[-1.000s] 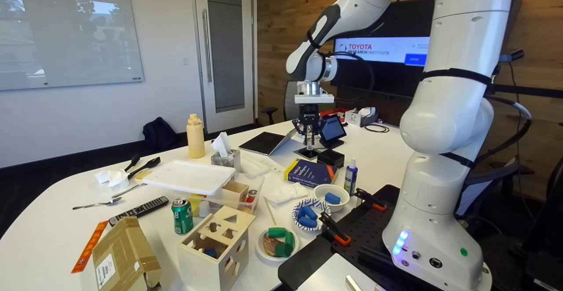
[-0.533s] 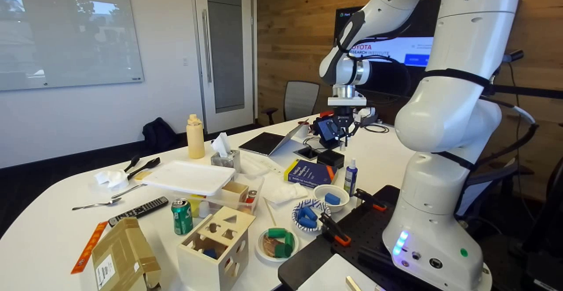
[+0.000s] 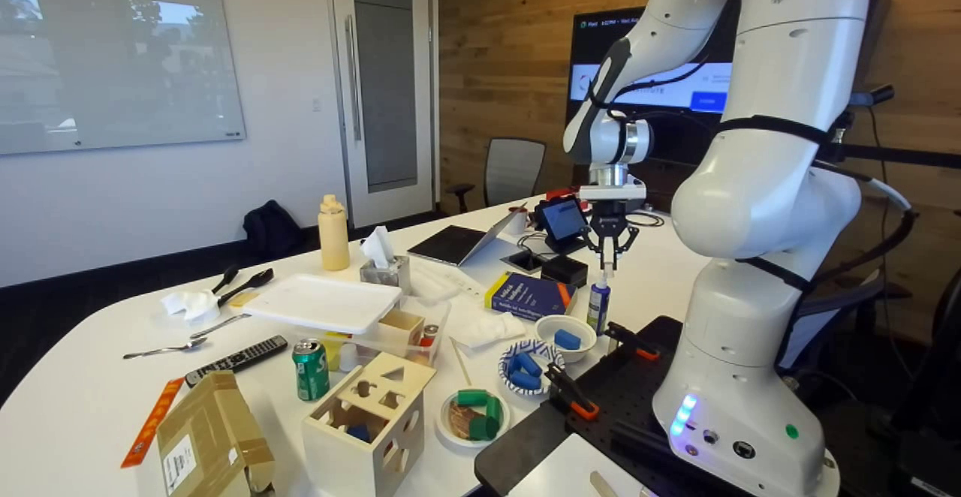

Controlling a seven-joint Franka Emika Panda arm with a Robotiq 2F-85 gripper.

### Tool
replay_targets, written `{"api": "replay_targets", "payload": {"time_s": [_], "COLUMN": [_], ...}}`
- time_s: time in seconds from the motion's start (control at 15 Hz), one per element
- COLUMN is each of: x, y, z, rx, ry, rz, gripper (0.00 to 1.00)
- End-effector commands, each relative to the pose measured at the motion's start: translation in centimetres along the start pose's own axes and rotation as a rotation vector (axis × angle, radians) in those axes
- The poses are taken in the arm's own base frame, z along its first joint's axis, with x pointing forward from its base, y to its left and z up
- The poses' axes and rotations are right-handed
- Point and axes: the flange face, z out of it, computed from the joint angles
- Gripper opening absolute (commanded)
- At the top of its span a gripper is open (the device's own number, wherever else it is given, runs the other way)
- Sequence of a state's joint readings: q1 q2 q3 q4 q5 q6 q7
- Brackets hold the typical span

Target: Put the clear lid on the white and blue bottle.

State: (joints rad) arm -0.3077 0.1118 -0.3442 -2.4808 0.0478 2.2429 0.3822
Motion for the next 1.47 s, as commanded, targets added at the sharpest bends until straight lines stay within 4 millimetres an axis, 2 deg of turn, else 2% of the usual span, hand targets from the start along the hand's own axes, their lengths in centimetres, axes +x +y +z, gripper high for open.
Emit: {"api": "replay_targets", "payload": {"time_s": [0.0, 0.2, 0.53, 0.93, 1.4], "x": [0.3, 1.1, 1.8, 3.0, 4.3], "y": [2.1, 3.8, 5.3, 5.0, 4.8], "z": [1.4, 1.8, 0.8, -0.8, -1.2], "rx": [0.000, 0.054, 0.166, 0.239, 0.286], "ry": [0.081, 0.171, 0.252, 0.294, 0.306], "rz": [0.047, 0.067, 0.064, 0.037, 0.023], "gripper": [0.06, 0.06, 0.06, 0.06, 0.06]}}
